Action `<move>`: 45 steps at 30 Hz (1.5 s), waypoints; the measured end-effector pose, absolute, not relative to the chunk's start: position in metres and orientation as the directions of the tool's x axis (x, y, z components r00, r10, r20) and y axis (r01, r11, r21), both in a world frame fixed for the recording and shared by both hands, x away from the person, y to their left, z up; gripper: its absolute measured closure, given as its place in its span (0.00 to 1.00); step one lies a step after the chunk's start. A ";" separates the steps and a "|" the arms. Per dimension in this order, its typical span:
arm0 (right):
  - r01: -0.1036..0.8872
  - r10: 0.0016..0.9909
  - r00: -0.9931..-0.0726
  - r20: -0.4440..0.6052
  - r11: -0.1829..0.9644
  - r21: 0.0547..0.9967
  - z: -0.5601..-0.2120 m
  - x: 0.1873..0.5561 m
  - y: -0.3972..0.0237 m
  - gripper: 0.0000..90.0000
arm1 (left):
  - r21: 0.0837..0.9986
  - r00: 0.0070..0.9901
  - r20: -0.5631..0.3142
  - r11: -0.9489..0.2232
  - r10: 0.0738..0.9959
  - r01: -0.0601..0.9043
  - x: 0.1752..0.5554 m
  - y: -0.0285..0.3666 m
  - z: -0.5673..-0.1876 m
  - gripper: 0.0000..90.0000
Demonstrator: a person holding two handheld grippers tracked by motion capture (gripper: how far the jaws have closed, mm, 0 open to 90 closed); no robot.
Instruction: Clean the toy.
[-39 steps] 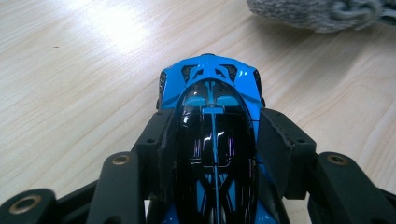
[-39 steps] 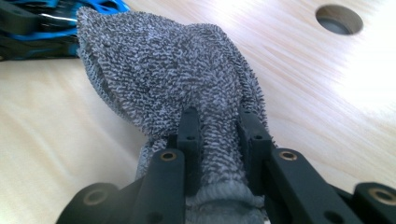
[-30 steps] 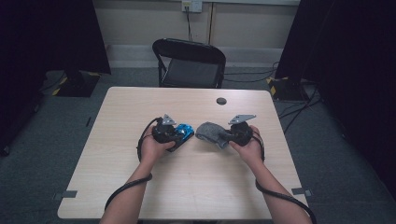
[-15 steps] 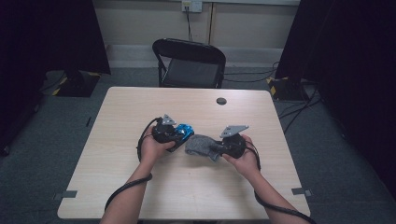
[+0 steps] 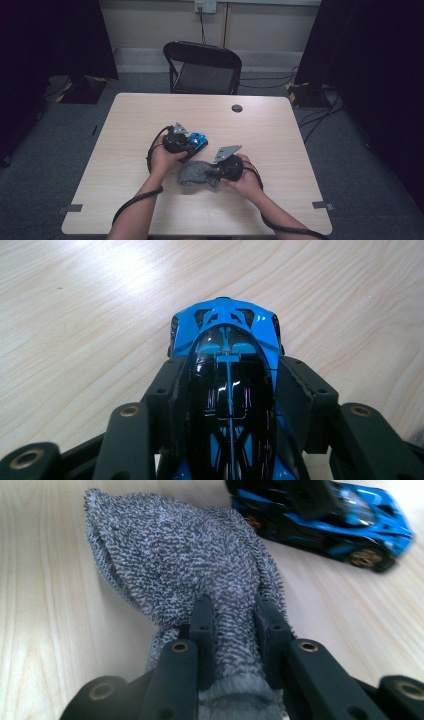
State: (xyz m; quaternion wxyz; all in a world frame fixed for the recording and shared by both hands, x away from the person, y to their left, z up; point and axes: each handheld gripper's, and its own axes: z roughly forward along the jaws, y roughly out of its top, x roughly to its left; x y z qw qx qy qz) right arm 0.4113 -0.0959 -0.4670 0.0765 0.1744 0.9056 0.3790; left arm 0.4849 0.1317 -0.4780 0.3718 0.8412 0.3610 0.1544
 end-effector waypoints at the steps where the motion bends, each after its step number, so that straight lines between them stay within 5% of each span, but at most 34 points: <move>1: 0.254 0.368 -0.930 -0.007 0.655 0.711 -0.468 0.411 -0.092 0.82 | 0.739 0.691 -0.008 -0.461 0.723 0.491 0.485 0.132 -0.478 0.53; 11: 0.261 0.374 -0.927 -0.013 0.671 0.694 -0.477 0.426 -0.074 0.82 | 0.744 0.691 -0.008 -0.457 0.723 0.488 0.484 0.132 -0.479 0.53; 45: 0.389 0.535 -0.845 -0.018 0.636 0.667 -0.477 0.470 -0.108 0.82 | 0.747 0.694 -0.004 -0.460 0.720 0.481 0.484 0.134 -0.479 0.53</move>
